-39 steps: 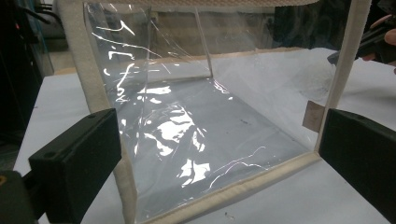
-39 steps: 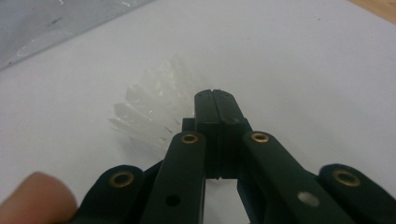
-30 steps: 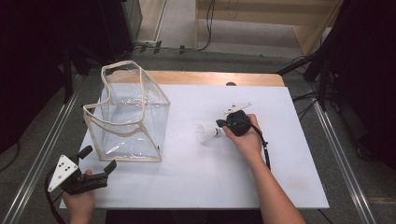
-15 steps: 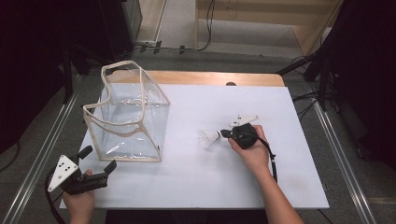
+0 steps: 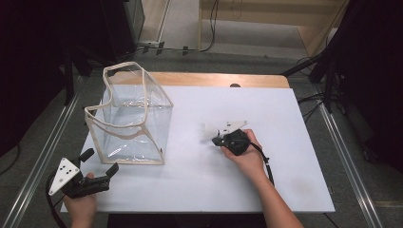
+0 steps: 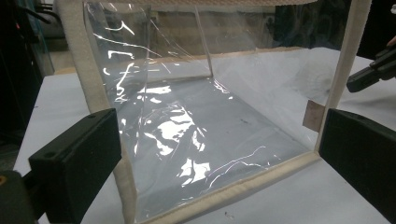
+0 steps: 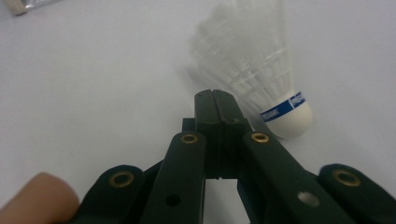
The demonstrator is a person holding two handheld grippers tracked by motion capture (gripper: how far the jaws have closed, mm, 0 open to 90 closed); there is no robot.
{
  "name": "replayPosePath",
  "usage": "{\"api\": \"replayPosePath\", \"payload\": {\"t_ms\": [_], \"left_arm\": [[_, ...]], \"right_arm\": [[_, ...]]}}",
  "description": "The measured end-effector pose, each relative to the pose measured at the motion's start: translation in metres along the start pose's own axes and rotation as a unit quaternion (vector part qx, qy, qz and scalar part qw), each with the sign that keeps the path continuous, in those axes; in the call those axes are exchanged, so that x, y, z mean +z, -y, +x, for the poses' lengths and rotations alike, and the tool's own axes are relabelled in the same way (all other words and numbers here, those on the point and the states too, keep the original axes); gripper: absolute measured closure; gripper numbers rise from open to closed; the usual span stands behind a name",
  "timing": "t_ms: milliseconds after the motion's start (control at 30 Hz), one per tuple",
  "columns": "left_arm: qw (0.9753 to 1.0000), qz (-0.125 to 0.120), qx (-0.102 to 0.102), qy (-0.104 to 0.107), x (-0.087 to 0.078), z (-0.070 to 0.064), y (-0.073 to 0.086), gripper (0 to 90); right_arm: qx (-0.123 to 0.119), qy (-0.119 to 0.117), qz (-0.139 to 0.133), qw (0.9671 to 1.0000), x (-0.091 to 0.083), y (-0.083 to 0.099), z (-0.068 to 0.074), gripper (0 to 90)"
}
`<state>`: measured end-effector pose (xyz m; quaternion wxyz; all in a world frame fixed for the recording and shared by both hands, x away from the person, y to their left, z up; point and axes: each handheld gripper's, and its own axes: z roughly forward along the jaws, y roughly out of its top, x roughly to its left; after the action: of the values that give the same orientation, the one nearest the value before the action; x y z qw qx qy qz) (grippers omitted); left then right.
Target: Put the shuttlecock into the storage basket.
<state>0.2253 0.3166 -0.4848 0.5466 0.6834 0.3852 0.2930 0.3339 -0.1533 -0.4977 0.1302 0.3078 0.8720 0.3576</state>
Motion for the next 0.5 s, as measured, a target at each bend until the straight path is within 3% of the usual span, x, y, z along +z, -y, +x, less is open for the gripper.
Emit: {"api": "replayPosePath", "payload": {"t_ms": [200, 500], "left_arm": [[1.0000, 0.001, 0.001, 0.001, 0.000, 0.000, 0.000, 0.0], [1.0000, -0.001, 0.000, 0.000, 0.000, 0.000, 0.000, 0.0]], "right_arm": [[0.017, -0.003, -0.007, 0.9998, 0.006, -0.009, -0.007, 87.6], [0.040, 0.012, -0.005, 0.9991, 0.010, -0.017, -0.021, 87.5]]}}
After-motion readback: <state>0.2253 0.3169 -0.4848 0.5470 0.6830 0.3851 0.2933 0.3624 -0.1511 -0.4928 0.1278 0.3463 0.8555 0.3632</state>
